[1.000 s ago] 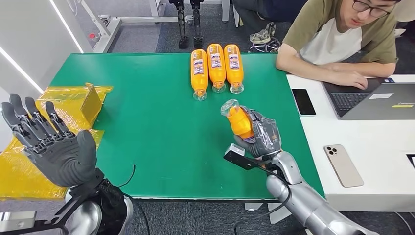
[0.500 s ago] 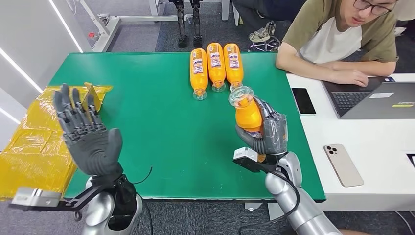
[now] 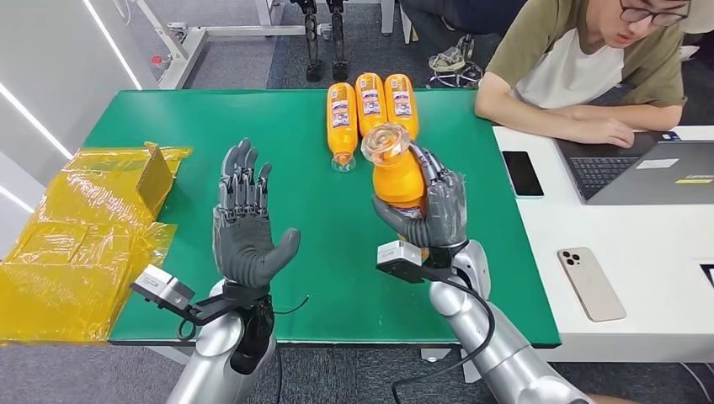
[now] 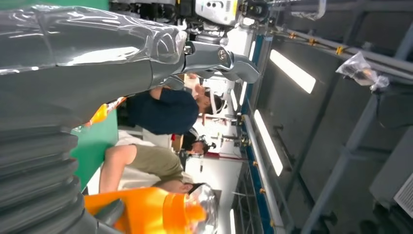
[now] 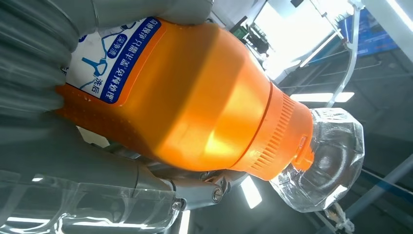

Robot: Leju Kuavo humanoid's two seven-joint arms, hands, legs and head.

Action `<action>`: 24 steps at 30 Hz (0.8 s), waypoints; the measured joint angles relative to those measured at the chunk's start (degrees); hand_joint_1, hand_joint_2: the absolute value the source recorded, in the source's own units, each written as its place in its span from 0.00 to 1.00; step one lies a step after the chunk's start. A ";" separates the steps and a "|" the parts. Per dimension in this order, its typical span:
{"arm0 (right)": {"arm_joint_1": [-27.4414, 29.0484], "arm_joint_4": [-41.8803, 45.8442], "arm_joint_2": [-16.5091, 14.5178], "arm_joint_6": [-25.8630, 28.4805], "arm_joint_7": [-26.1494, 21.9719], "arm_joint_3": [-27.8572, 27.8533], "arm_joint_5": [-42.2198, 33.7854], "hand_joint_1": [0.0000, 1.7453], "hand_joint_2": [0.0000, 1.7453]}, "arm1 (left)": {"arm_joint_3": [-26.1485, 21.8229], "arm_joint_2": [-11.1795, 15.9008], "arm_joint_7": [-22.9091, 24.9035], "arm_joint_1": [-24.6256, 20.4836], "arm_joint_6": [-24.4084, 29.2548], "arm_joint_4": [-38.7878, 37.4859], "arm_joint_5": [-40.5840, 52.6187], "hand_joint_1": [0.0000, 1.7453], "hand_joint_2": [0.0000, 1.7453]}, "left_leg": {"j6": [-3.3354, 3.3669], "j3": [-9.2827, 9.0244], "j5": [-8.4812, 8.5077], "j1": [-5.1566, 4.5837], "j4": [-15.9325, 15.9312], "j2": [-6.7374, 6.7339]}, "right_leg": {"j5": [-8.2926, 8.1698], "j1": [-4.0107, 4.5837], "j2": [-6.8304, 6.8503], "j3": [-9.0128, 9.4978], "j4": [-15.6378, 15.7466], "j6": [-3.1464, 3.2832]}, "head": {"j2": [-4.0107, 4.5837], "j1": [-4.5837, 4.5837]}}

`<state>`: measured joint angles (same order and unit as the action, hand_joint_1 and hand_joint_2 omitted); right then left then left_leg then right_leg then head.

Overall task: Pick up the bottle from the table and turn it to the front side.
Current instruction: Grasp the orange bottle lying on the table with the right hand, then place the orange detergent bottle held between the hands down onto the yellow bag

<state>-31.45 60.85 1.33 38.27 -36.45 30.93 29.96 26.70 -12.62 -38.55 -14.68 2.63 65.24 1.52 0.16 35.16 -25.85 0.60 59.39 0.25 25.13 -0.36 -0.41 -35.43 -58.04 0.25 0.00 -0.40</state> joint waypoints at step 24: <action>-7.46 -6.98 -0.32 -15.14 3.30 15.70 -2.65 1.00 1.00 | -0.06 -1.20 1.40 -1.98 -4.89 -1.94 1.49 0.00 1.00 | 0.00 0.05 0.00 0.00 0.01 0.03 | 0.00 0.00 0.04 -0.04 -0.01 0.00 | 0.00 0.01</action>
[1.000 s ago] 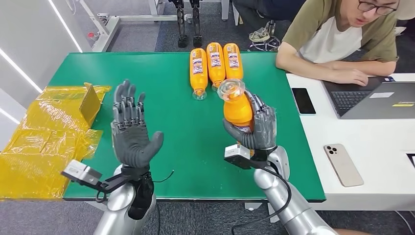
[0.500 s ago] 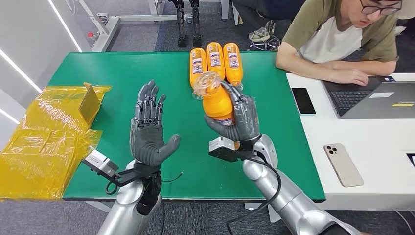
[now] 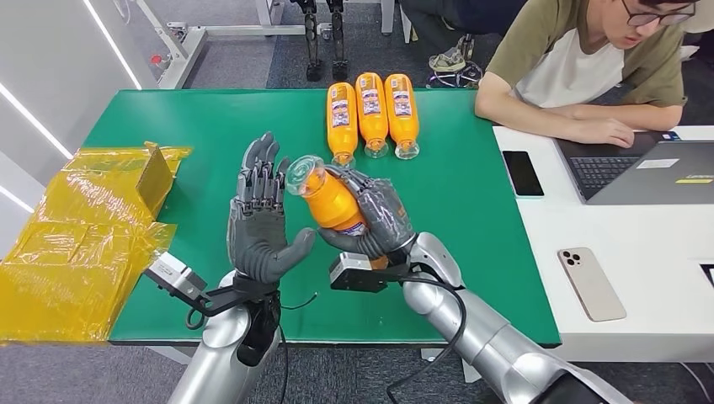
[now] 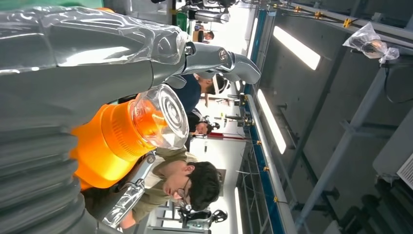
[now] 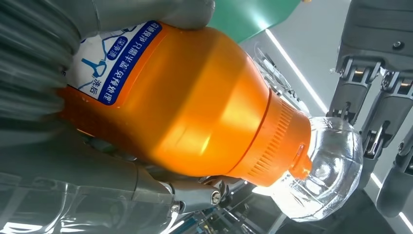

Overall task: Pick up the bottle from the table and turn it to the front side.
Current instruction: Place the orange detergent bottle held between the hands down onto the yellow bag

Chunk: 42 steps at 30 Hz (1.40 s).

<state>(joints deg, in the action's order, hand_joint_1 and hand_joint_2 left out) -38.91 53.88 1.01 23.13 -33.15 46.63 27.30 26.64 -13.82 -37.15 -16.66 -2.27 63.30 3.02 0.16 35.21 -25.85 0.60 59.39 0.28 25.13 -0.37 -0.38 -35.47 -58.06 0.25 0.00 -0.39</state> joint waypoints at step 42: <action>6.31 8.52 -0.92 -1.71 0.98 0.57 4.94 1.00 1.00 | -1.28 -1.84 2.10 1.10 5.00 -2.18 1.62 1.00 1.00 | 0.00 0.00 0.00 0.00 0.00 -0.04 | 0.01 0.00 -0.04 -0.06 0.01 0.01 | 0.00 0.00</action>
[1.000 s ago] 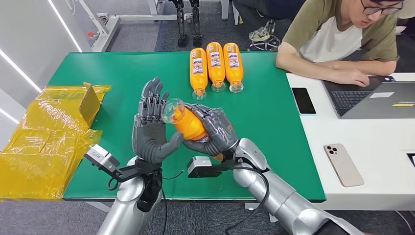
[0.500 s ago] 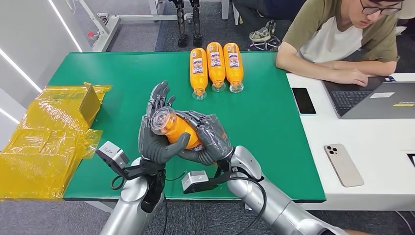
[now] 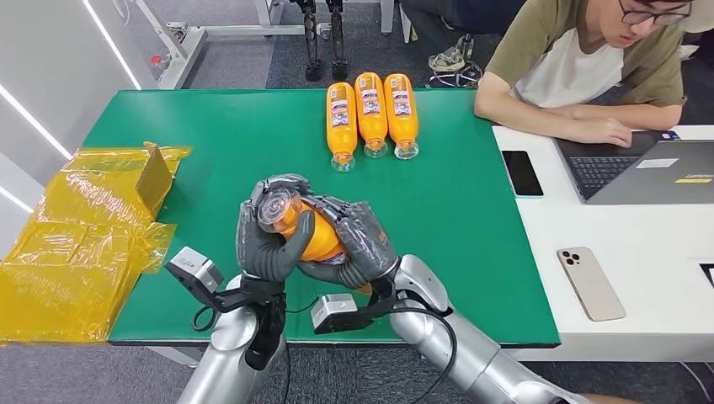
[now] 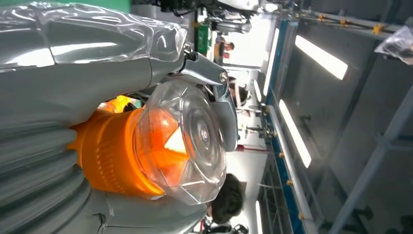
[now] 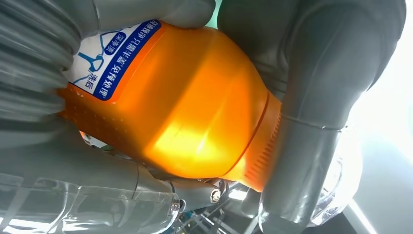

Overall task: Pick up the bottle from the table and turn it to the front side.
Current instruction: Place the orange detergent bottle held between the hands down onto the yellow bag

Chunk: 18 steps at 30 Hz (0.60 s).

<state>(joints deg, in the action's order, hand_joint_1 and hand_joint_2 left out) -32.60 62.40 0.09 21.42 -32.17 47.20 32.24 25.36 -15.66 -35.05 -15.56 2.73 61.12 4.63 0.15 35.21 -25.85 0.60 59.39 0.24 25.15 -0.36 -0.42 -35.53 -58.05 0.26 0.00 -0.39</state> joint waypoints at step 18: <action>1.00 0.48 0.31 -0.25 1.27 -0.22 0.99 0.19 1.00 | 0.01 -0.08 -0.52 0.98 1.16 0.28 -1.40 1.00 1.00 | 0.00 0.00 0.00 0.00 0.00 -0.03 | 0.00 0.00 -0.04 -0.01 0.00 0.01 | 0.00 0.00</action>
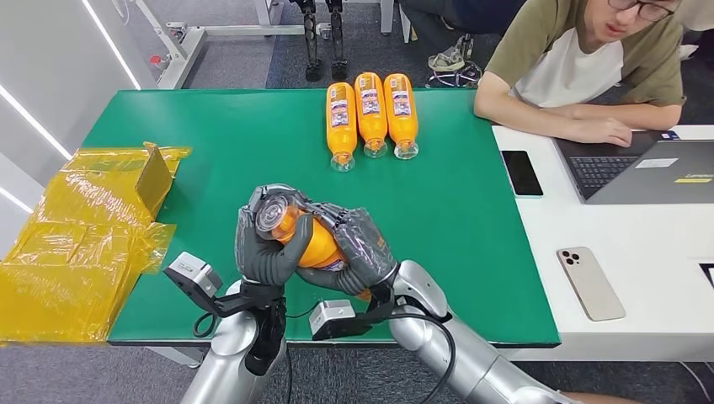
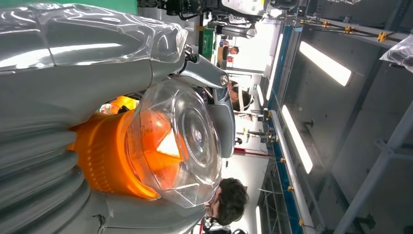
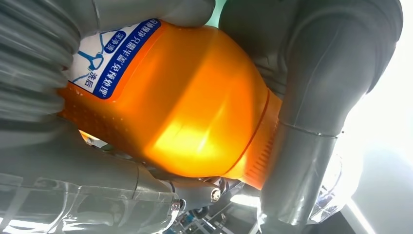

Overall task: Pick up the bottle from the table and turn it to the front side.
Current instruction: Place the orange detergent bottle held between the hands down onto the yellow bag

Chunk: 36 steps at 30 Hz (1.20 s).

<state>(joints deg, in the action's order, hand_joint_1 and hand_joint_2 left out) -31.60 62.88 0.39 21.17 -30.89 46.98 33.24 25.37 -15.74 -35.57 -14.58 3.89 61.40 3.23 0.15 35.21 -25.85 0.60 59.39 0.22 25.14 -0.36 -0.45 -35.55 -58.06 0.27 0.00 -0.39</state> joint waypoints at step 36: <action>25.15 25.06 -4.75 17.23 -9.03 -16.52 -4.05 0.00 1.00 | -1.31 0.20 -1.45 1.26 6.56 2.82 -2.16 1.00 1.00 | -0.12 0.04 -0.20 0.01 -0.06 0.10 | 0.20 0.01 0.12 0.00 0.00 0.10 | 0.00 0.00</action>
<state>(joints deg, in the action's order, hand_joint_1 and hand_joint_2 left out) -6.46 87.95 -4.36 38.40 -39.92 30.46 29.18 24.06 -15.54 -37.02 -13.32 10.45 64.22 1.07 0.04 35.25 -26.04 0.61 59.33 0.32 25.35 -0.36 -0.34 -35.54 -58.06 0.37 0.00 -0.39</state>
